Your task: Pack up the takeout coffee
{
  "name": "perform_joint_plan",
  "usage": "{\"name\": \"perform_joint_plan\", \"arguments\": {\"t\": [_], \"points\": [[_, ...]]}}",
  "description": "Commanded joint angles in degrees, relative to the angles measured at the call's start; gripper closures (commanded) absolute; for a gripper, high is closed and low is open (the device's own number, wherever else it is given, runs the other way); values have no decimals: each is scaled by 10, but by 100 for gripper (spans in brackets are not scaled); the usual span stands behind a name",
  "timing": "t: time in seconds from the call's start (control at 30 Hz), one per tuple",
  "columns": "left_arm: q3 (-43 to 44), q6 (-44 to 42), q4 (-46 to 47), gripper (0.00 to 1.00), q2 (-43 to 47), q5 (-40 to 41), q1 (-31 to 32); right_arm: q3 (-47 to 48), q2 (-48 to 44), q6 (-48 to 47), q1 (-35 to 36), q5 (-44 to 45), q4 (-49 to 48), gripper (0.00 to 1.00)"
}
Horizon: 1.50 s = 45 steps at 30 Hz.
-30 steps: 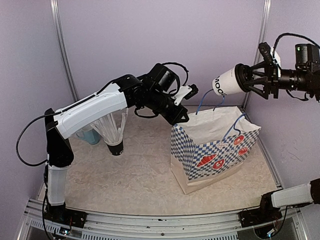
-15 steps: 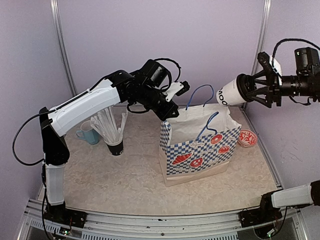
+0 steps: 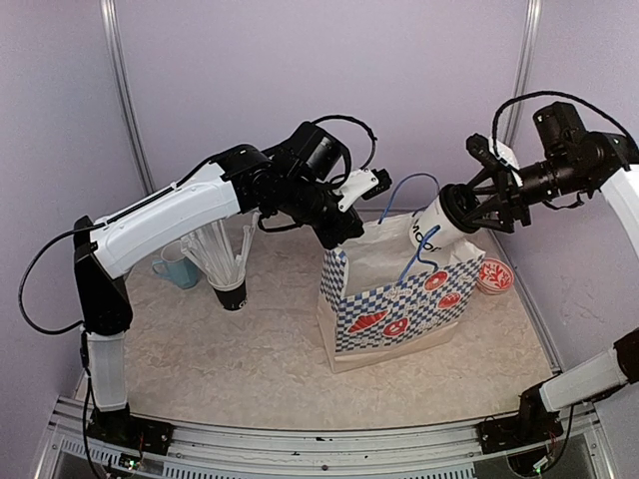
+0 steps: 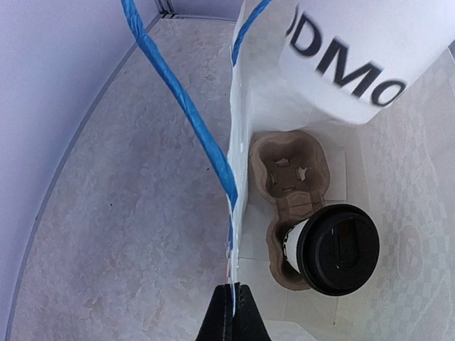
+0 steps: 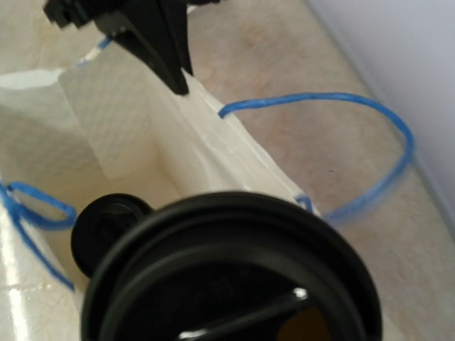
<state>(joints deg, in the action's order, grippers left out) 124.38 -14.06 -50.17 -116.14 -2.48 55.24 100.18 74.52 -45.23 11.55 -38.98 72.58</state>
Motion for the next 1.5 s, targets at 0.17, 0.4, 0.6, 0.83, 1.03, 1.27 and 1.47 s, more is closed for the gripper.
{"name": "perform_joint_plan", "arguments": {"t": [0.17, 0.4, 0.6, 0.83, 1.03, 1.27, 1.47], "points": [[7, -61, 30, 100, 26, 38, 13, 15, 57, -11, 104, 122, -7, 48], [6, -82, 38, 100, 29, 49, 15, 2, 65, -34, 164, 190, 1, 50], [-1, -92, 56, 100, 35, 55, 17, -11, 78, -62, 185, 237, 20, 50], [-22, -90, 72, 89, 50, 57, 29, -11, 87, -57, 217, 251, 33, 51], [-2, -71, 35, 52, 64, 82, 51, -50, 54, -39, 257, 273, 40, 51], [-117, -41, 174, 19, 177, 157, 70, -83, 2, -15, 320, 294, 64, 51], [-140, 29, 231, 20, 154, 94, -13, -141, -39, -3, 356, 304, 61, 50]]}}
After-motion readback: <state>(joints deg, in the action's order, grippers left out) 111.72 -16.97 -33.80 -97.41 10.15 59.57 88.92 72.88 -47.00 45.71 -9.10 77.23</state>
